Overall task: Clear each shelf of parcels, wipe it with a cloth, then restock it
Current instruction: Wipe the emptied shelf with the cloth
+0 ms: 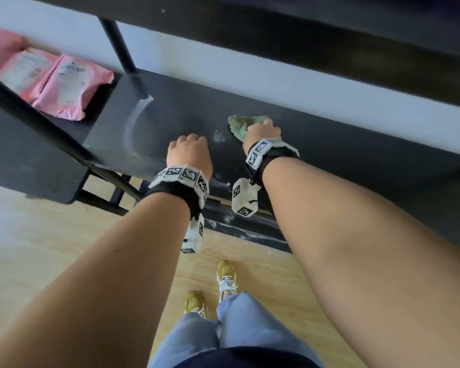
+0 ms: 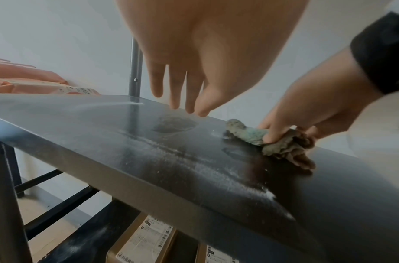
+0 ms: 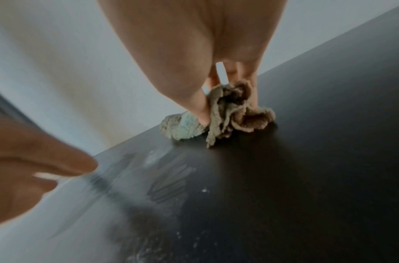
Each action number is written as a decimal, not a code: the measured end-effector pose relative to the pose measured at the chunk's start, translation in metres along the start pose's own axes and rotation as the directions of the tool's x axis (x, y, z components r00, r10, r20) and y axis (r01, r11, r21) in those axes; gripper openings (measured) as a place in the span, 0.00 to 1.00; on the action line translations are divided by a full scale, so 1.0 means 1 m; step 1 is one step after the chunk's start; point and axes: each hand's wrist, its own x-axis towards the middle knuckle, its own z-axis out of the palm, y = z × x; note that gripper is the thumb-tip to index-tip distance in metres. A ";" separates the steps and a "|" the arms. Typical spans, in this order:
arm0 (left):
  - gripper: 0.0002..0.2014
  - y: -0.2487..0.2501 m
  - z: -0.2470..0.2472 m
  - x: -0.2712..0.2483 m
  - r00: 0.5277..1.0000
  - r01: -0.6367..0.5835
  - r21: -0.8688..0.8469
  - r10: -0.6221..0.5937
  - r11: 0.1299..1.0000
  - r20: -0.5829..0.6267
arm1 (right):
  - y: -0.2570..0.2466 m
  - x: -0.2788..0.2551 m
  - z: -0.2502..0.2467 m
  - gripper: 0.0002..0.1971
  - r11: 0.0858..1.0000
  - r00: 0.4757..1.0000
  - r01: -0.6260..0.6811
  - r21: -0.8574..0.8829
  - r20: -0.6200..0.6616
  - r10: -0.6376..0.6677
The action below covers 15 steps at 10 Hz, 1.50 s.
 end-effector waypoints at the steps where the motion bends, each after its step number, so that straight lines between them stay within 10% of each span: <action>1: 0.24 0.003 -0.002 0.007 1.000 0.016 -0.001 -0.016 1.000 -0.008 | -0.017 0.000 -0.006 0.15 0.998 1.000 0.009 0.065 0.011 -0.010; 3: 0.24 0.008 0.003 0.017 0.999 0.036 -0.003 -0.036 0.999 -0.015 | 0.029 0.036 -0.043 0.21 0.998 0.991 -0.047 -0.051 -0.131 0.040; 6: 0.23 0.001 0.006 0.015 0.998 0.061 -0.023 -0.061 0.998 -0.020 | -0.010 0.045 -0.031 0.23 0.970 0.996 0.011 -0.242 0.086 0.010; 8: 0.23 -0.018 0.008 0.003 0.995 0.093 -0.016 -0.093 0.996 -0.023 | -0.045 0.016 -0.020 0.22 0.955 0.934 0.269 -0.121 0.276 -0.228; 10: 0.21 -0.038 0.009 -0.008 0.996 0.082 -0.031 -0.083 0.996 -0.042 | -0.054 -0.026 -0.023 0.14 0.951 0.950 0.269 -0.152 0.203 -0.236; 14: 0.21 -0.075 -0.006 -0.026 0.999 -0.052 -0.028 0.052 0.998 -0.014 | -0.045 -0.088 0.007 0.07 0.990 0.992 -0.032 -0.140 0.120 0.049; 15: 0.21 -0.087 -0.009 -0.031 0.995 -0.099 -0.011 0.099 0.995 -0.002 | -0.016 -0.096 0.004 0.23 0.974 0.976 -0.218 -0.064 -0.020 0.217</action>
